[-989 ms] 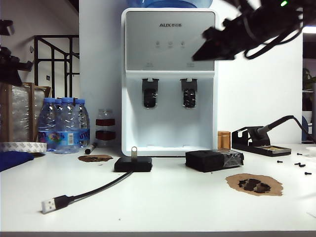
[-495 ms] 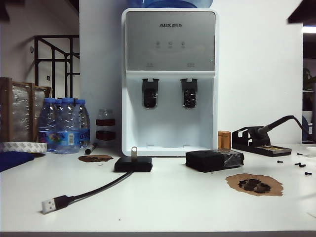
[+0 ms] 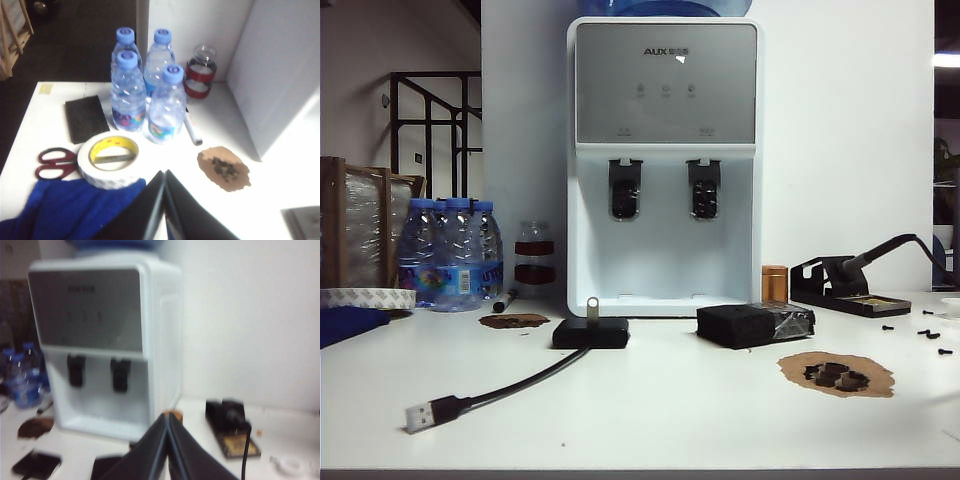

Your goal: Take the USB flash drive out of the black sponge and insert it into the slot on top of the black USB adpator box.

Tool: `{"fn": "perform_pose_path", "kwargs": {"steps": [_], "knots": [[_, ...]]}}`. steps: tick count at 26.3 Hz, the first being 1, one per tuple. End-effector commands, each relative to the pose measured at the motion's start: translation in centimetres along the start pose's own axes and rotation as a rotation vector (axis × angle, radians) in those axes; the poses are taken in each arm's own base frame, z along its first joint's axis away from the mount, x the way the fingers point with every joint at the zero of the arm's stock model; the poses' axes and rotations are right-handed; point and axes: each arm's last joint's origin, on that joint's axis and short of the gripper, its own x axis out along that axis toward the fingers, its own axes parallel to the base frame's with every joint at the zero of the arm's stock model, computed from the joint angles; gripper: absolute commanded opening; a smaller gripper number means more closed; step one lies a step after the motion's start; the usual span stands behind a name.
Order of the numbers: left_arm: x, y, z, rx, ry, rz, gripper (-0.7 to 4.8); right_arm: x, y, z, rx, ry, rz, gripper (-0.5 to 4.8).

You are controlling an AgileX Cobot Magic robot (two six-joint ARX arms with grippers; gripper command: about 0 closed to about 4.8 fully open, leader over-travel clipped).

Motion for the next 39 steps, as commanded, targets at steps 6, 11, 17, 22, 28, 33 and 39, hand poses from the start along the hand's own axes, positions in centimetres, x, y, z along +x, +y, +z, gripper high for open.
{"fn": "perform_pose_path", "kwargs": {"steps": [6, 11, 17, 22, 28, 33, 39], "knots": [[-10.9, -3.0, -1.6, 0.084, -0.307, -0.056, -0.04, -2.5, 0.9, -2.1, -0.018, -0.15, -0.001, -0.05], [-15.0, -4.2, -7.2, 0.163, -0.406, -0.062, -0.04, -2.2, 0.6, -4.2, 0.06, -0.136, -0.044, -0.04], [-14.0, -4.0, -14.7, 0.275, -0.54, 0.0, -0.04, -1.8, 0.4, -6.8, 0.078, -0.162, -0.058, -0.05], [-10.0, -2.6, -17.3, 0.24, -0.505, 0.153, -0.04, -1.8, 0.5, -6.9, 0.069, -0.149, -0.033, -0.05], [-7.0, -2.2, -21.2, 0.261, -0.397, 0.085, -0.04, -1.7, 0.7, -7.9, 0.137, -0.042, 0.047, -0.01], [-6.6, -2.2, -22.6, 0.184, -0.255, 0.03, -0.04, -1.7, 0.8, -8.7, 0.169, 0.046, 0.075, -0.01], [-6.6, -2.2, -22.6, 0.12, -0.258, 0.007, -0.04, -1.7, 0.8, -9.2, 0.185, 0.086, 0.072, -0.01]]}}
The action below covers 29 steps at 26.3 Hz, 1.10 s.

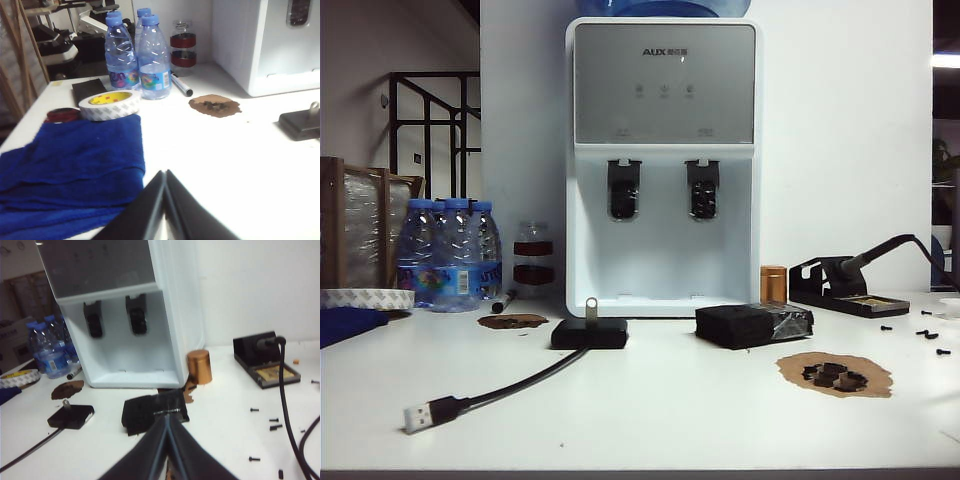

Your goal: Take the USB flash drive out of the black sponge and insert it into the slot on top of the black USB adpator box.

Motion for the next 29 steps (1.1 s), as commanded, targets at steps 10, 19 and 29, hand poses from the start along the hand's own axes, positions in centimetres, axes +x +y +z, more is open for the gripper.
{"fn": "perform_pose_path", "kwargs": {"steps": [10, 19, 29], "knots": [[0.02, -0.04, -0.03, -0.009, 0.0, -0.013, -0.04, 0.03, 0.01, -0.13, 0.006, 0.005, 0.008, -0.01], [0.02, -0.04, -0.03, -0.009, 0.0, -0.012, -0.04, 0.03, 0.0, -0.13, 0.007, 0.005, 0.007, -0.01], [0.01, -0.03, -0.01, -0.008, -0.003, -0.009, -0.04, 0.03, 0.01, -0.13, 0.007, 0.005, 0.007, -0.01]]}}
